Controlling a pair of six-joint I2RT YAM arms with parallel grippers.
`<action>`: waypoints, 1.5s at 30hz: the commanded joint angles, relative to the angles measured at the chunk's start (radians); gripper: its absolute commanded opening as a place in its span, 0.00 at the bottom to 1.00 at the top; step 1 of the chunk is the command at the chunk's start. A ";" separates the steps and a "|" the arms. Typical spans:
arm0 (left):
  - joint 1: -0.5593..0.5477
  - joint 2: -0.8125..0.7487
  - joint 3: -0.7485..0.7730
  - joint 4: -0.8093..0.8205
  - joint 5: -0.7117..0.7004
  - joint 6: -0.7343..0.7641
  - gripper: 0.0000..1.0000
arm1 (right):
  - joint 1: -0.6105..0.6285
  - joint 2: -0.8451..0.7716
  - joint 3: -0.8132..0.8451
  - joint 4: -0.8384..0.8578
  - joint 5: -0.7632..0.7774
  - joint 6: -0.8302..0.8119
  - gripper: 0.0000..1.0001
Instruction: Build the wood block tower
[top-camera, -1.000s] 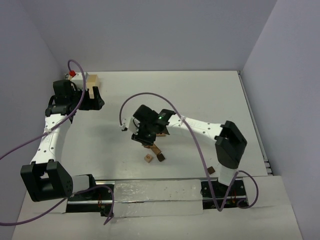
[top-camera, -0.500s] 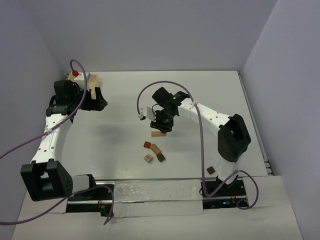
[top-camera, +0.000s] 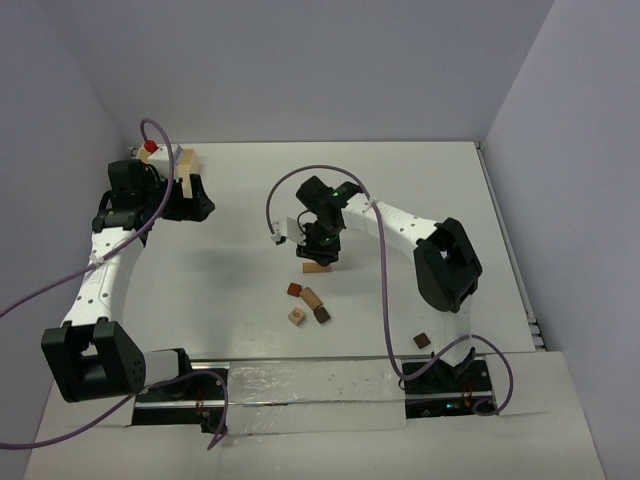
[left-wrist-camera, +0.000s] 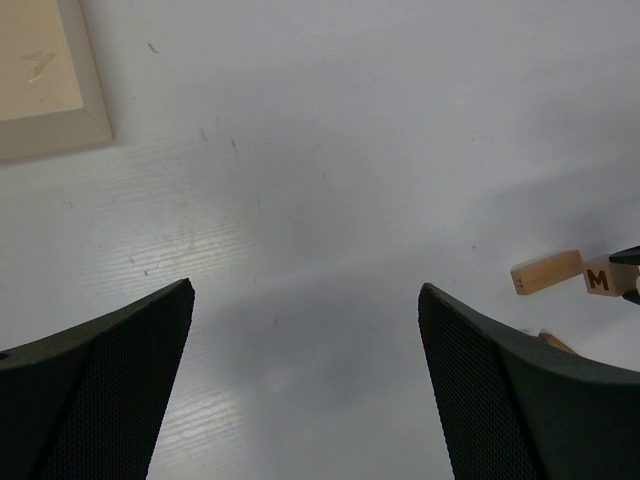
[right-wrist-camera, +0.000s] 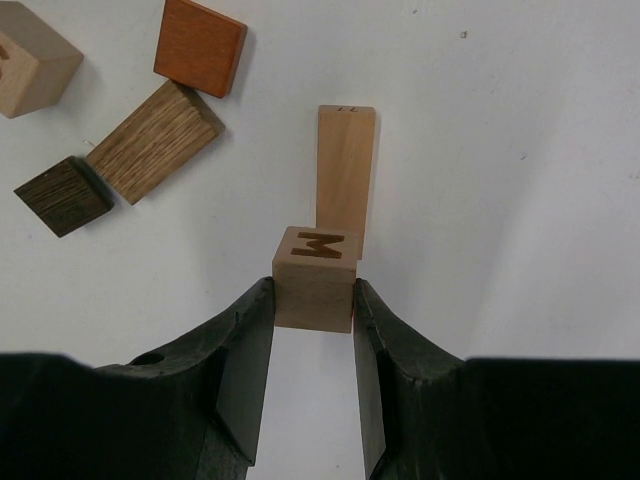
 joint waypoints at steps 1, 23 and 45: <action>-0.001 0.007 0.009 0.054 0.013 0.012 0.99 | -0.008 0.022 0.041 0.030 -0.015 -0.017 0.07; -0.002 0.036 0.006 0.069 0.013 0.007 0.99 | -0.014 0.065 0.048 0.080 -0.016 0.011 0.13; -0.002 0.050 0.011 0.071 0.011 0.002 0.99 | -0.014 0.061 0.017 0.107 -0.018 0.021 0.17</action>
